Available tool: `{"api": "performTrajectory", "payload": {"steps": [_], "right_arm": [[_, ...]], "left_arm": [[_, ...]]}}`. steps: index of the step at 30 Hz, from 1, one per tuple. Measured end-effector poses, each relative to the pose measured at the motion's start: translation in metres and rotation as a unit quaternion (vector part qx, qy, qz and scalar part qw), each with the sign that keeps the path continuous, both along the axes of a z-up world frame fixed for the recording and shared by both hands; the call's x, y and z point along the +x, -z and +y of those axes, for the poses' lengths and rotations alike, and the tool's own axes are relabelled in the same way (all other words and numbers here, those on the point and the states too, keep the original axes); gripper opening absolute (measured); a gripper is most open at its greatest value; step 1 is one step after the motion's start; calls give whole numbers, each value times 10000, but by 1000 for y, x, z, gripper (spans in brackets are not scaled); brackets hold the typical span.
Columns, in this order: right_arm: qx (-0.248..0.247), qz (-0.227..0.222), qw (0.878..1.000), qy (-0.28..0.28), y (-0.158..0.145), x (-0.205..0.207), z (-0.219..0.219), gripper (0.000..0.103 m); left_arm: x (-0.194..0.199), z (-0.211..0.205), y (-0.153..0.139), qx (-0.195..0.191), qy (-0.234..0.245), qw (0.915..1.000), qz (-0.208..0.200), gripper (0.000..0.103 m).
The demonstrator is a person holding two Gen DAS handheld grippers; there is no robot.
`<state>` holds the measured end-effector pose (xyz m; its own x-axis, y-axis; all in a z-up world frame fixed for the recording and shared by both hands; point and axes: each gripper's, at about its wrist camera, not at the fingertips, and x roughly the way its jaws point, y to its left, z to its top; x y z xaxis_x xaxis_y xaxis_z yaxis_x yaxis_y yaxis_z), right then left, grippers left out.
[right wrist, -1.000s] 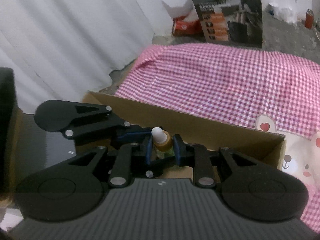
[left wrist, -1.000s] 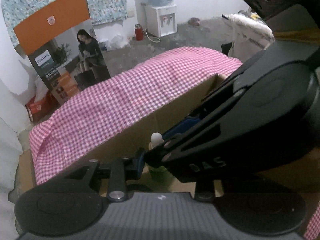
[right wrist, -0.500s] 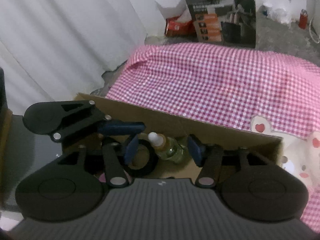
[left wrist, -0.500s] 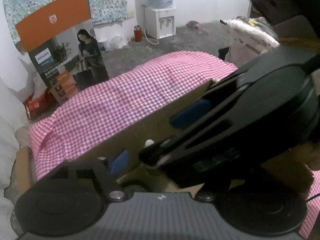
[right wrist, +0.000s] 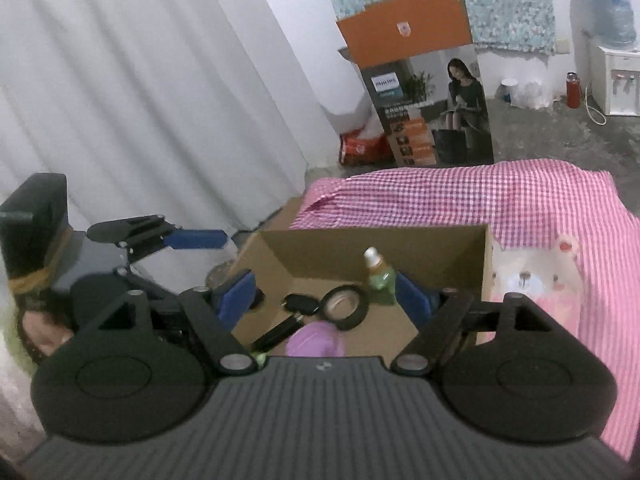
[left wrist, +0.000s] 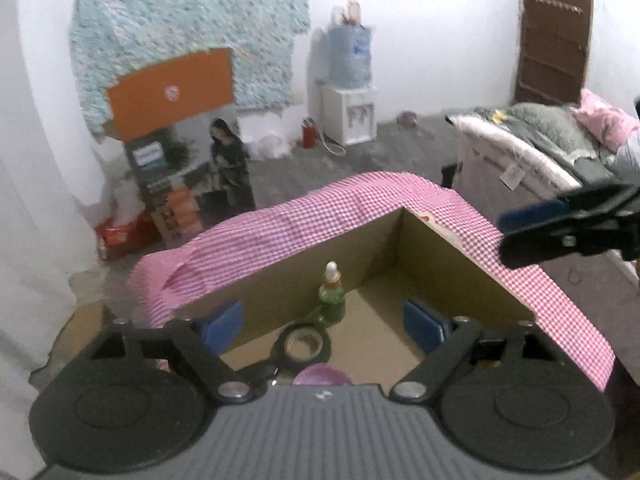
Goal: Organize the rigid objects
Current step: 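Withdraw the right tool and move it to the white cylindrical container, then close the right tool around the white cylindrical container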
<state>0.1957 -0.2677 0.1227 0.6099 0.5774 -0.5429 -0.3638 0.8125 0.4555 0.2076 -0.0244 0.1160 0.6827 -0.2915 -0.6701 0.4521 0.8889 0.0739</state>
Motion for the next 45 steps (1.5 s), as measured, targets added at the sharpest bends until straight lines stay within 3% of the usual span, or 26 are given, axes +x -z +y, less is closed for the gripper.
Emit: {"api": "performTrajectory", "payload": {"steps": [8, 16, 17, 20, 25, 30, 36, 45], "right_arm": [[198, -190, 9996, -7, 24, -87, 35, 81], [133, 187, 9983, -539, 64, -90, 115, 81], [84, 240, 9978, -615, 69, -89, 125, 81], [-109, 309, 9970, -707, 80, -82, 150, 80], [-112, 492, 9946, -904, 90, -73, 170, 77], [-180, 621, 9930, -993, 101, -63, 184, 69], [-177, 766, 9909, -1091, 110, -54, 193, 60], [-127, 789, 9907, -1098, 114, -53, 194, 56]], "left_arm": [[-82, 43, 12, -229, -721, 9964, -395, 90], [-120, 56, 62, -223, -1079, 9931, -412, 90], [-121, 54, 68, -129, -1101, 9930, -416, 86], [-121, 51, 87, 128, -1093, 9932, -387, 84], [-119, 49, 106, 8, -926, 9954, -256, 79], [-109, 46, 116, 82, -900, 9957, -226, 63], [-101, 44, 124, -2, -888, 9959, -154, 55], [-104, 43, 122, -65, -989, 9950, -123, 54]]}}
